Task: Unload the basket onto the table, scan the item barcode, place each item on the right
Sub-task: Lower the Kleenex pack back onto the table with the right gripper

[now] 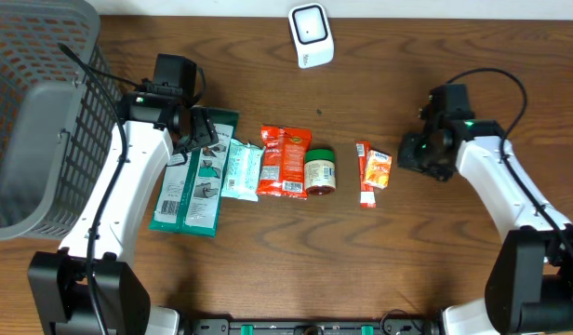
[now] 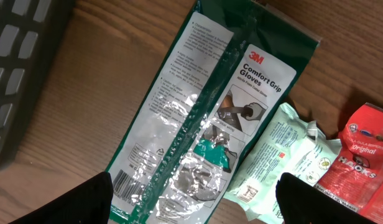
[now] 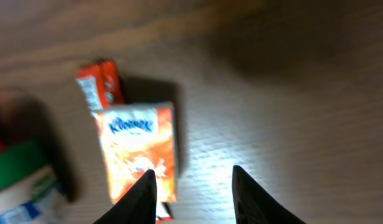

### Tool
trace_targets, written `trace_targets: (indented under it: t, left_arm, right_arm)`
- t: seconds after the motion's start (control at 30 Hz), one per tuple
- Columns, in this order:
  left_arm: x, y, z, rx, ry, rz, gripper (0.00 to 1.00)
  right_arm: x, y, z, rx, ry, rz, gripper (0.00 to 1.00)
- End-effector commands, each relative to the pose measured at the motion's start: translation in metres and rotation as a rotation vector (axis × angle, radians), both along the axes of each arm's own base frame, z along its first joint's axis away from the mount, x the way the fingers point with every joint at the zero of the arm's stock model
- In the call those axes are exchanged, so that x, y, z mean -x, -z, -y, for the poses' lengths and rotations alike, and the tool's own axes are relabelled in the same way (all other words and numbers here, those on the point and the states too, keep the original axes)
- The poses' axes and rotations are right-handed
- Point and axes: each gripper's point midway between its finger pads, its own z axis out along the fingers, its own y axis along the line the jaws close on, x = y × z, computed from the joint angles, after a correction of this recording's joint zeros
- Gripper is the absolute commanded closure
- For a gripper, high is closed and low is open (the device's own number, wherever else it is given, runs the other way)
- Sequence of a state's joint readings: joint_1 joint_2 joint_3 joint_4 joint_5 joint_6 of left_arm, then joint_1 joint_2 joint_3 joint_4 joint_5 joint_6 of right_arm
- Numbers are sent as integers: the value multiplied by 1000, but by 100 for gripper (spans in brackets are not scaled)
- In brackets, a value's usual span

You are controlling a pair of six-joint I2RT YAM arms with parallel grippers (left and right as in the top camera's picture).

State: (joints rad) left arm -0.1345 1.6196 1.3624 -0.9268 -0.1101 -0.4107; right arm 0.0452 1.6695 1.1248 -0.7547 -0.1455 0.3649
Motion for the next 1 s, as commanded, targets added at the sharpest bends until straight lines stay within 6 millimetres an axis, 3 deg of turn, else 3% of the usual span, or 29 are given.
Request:
trace_targets:
  t: [0.0, 0.1, 0.6, 0.8, 0.97]
  left_arm:
    - [1, 2, -1, -8, 4, -8, 16]
    - [1, 2, -1, -8, 4, -8, 16]
    - [1, 2, -1, -8, 4, -8, 16]
    - [1, 2, -1, -8, 4, -8, 16]
    - [1, 2, -1, -8, 4, -8, 16]
  right_arm:
    - [1, -6, -16, -209, -6, 17, 66]
    - [-1, -4, -20, -299, -3, 39, 66]
    - [14, 40, -33, -401, -9, 121, 67]
    - [16, 50, -33, -401, -11, 153, 73]
    - [15, 50, -33, -399, -18, 164, 87]
